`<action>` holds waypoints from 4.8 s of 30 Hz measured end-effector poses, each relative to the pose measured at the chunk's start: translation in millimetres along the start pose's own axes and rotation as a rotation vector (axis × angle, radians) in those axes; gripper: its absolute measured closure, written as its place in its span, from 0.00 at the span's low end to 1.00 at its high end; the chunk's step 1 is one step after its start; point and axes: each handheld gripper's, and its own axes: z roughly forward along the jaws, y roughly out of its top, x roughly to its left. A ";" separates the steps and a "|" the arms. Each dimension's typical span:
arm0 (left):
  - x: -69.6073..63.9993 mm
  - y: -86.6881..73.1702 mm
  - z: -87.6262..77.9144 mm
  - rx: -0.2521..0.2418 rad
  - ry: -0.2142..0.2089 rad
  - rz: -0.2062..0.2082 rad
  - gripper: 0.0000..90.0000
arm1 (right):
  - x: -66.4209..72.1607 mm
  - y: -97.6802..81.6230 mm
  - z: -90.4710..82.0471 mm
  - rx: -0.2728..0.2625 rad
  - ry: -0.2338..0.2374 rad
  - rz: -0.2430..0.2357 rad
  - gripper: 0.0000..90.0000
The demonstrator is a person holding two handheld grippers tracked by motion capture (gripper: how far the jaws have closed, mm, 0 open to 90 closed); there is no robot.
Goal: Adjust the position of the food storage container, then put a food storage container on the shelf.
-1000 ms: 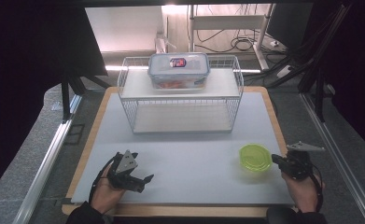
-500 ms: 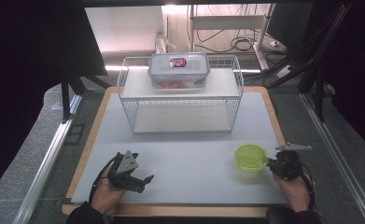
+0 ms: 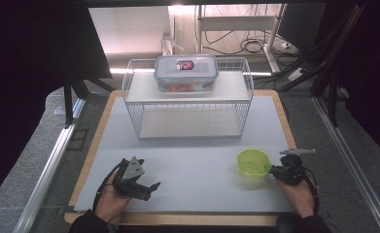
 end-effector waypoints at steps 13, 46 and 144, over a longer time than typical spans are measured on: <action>0.0 -0.2 0.3 0.005 0.001 -0.001 0.05 | 22.5 14.6 25.0 0.035 0.075 -0.043 1.00; 0.5 -1.3 0.9 0.021 -0.001 0.003 0.05 | 116.3 36.3 80.3 0.114 0.265 -0.181 0.99; -4.6 -3.7 6.9 0.065 -0.005 0.042 0.05 | 104.3 55.2 71.1 0.077 0.617 0.150 0.91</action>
